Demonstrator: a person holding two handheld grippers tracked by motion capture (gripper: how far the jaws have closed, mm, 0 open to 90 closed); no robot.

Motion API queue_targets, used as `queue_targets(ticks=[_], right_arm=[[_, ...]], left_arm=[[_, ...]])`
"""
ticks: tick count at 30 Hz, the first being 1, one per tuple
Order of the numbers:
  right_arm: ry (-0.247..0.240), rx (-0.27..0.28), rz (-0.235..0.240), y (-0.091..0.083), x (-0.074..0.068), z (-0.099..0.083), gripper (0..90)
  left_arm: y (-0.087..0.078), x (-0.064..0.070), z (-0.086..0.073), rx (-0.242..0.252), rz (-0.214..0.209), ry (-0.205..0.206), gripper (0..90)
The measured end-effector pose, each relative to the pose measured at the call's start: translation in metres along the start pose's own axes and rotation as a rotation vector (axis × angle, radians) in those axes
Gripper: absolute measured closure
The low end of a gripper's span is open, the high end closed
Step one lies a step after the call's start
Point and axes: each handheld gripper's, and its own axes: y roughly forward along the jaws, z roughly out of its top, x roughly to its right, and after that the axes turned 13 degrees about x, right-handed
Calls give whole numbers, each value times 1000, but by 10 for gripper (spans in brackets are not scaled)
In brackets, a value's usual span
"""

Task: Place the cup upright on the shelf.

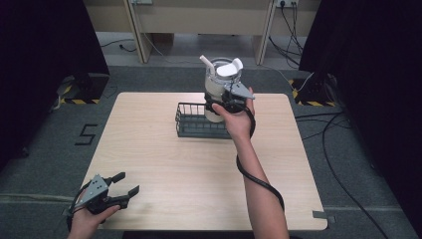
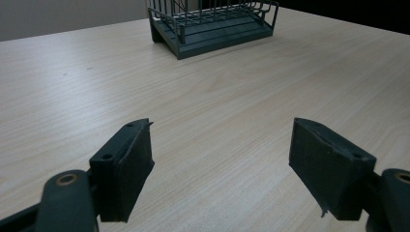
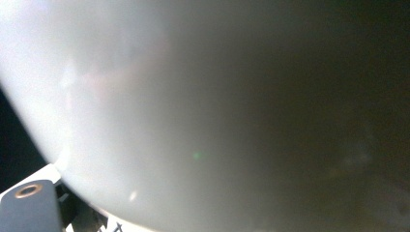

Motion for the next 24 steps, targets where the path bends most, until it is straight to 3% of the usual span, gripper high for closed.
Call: queue_targets(ticks=[24], right_arm=[[-2,-33,-6,28,-6,-10,109]], left_arm=[[0,0,0,0,-3,-2,227]])
